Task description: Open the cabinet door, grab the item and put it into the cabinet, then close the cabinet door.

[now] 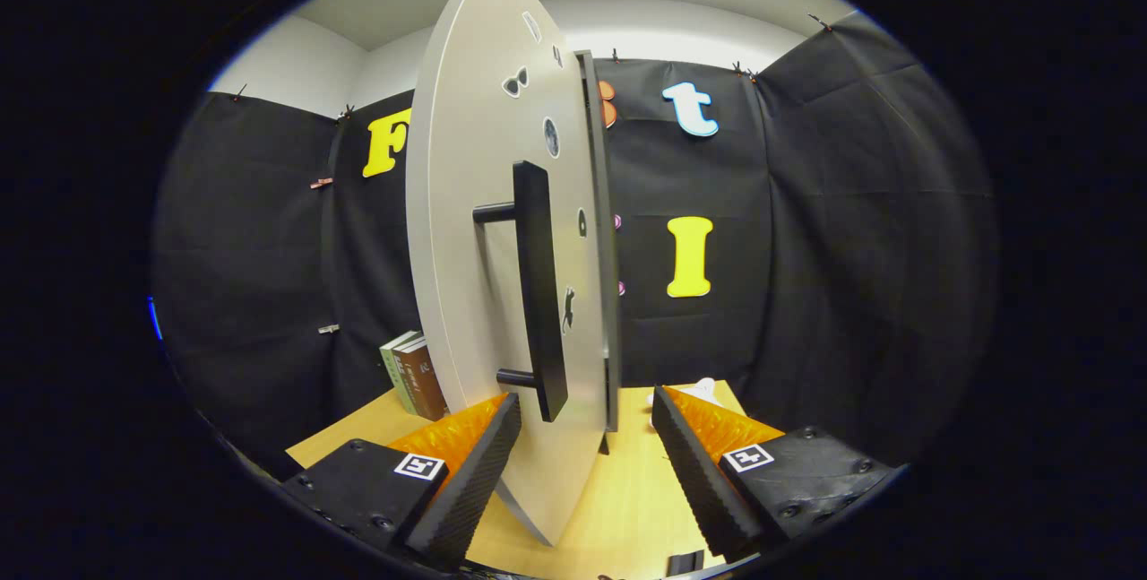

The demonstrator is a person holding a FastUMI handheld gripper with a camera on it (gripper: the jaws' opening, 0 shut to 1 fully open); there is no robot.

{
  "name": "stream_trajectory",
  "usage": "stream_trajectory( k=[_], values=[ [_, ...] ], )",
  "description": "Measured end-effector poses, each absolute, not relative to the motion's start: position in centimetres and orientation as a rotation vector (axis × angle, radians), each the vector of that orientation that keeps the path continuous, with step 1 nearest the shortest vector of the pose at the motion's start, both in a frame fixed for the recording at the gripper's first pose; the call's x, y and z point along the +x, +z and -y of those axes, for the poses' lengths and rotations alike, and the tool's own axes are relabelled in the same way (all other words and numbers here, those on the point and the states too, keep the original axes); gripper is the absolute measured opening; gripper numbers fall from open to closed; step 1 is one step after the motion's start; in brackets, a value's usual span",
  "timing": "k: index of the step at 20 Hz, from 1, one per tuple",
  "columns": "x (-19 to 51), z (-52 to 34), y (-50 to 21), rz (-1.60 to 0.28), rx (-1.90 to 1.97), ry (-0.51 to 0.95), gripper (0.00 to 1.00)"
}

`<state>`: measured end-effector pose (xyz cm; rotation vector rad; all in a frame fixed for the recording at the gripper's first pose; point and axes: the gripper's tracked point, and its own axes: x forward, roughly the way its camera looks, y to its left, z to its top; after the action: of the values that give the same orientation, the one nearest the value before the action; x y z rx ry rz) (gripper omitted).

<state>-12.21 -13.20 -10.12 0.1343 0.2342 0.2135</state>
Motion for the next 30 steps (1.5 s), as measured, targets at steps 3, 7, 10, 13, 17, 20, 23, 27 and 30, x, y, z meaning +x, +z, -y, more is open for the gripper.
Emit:
stream_trajectory(
  k=[3, 7, 10, 13, 17, 20, 23, 27, 30],
  values=[
    [-12.3, 10.1, -10.3, -0.229, 0.118, 0.255, 0.97],
    [-10.7, 3.6, -10.5, -0.215, 0.095, 0.316, 0.97],
    [-9.2, -1.6, -9.6, -0.204, 0.176, 0.358, 0.98],
    [-7.9, -4.1, -7.5, -0.155, 0.177, 0.345, 0.98],
    [-6.6, -1.8, -5.9, -0.128, 0.053, 0.192, 0.97],
    [-7.7, -1.5, -5.6, -0.135, 0.038, 0.146, 0.97],
    [-8.9, -1.9, -5.2, -0.136, 0.049, 0.164, 0.97],
    [-10.6, -1.2, -5.2, -0.15, 0.058, 0.175, 0.97],
    [-11.1, -1.1, -4.2, -0.131, 0.063, 0.188, 0.97]
  ],
)
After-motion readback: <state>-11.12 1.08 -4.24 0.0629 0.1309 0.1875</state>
